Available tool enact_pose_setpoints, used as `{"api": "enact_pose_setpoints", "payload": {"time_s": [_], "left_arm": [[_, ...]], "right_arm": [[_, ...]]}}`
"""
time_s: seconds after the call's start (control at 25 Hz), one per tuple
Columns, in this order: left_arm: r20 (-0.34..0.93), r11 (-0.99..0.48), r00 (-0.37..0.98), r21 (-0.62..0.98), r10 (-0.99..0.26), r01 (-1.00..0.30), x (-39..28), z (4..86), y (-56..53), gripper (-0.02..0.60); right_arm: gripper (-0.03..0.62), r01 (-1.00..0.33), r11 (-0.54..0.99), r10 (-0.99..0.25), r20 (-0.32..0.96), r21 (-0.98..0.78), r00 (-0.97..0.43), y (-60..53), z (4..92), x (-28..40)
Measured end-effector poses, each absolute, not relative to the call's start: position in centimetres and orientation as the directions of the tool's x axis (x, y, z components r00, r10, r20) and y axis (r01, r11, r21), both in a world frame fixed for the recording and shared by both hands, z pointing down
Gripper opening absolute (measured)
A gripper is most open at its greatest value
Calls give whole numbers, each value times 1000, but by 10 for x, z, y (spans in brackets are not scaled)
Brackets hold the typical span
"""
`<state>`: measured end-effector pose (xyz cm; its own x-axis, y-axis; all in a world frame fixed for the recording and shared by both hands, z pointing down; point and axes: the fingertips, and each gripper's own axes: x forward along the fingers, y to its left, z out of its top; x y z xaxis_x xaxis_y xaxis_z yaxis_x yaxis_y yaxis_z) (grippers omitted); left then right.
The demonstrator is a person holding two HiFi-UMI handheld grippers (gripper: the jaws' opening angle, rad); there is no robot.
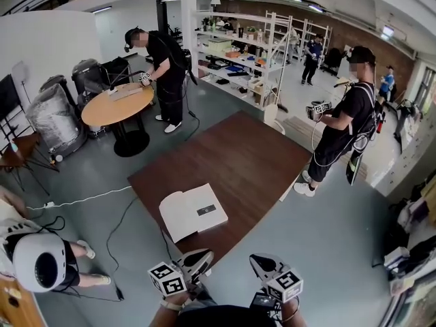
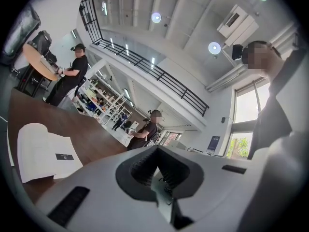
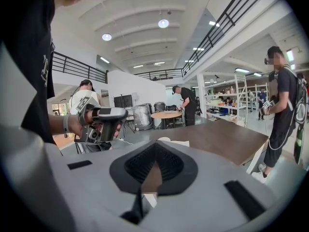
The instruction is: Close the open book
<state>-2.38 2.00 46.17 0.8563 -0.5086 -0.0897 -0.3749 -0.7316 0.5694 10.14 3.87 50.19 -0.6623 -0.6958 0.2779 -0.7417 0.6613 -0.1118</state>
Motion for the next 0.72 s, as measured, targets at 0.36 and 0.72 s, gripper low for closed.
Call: {"api": "enact_pose_setpoints", "payload": {"time_s": [0.36,0.72], "left_arm": [[-82,-713,845,583,-529,-390,-64,465,-31,5],[-72,-714,856,589,-512,-378,-98,464,-70,5]], "right_arm": [[-12,-738,669,-690,290,-94,-663,-23,495,63],[-12,-735,673,-692,281,-81,-665,-77,487,20]]}}
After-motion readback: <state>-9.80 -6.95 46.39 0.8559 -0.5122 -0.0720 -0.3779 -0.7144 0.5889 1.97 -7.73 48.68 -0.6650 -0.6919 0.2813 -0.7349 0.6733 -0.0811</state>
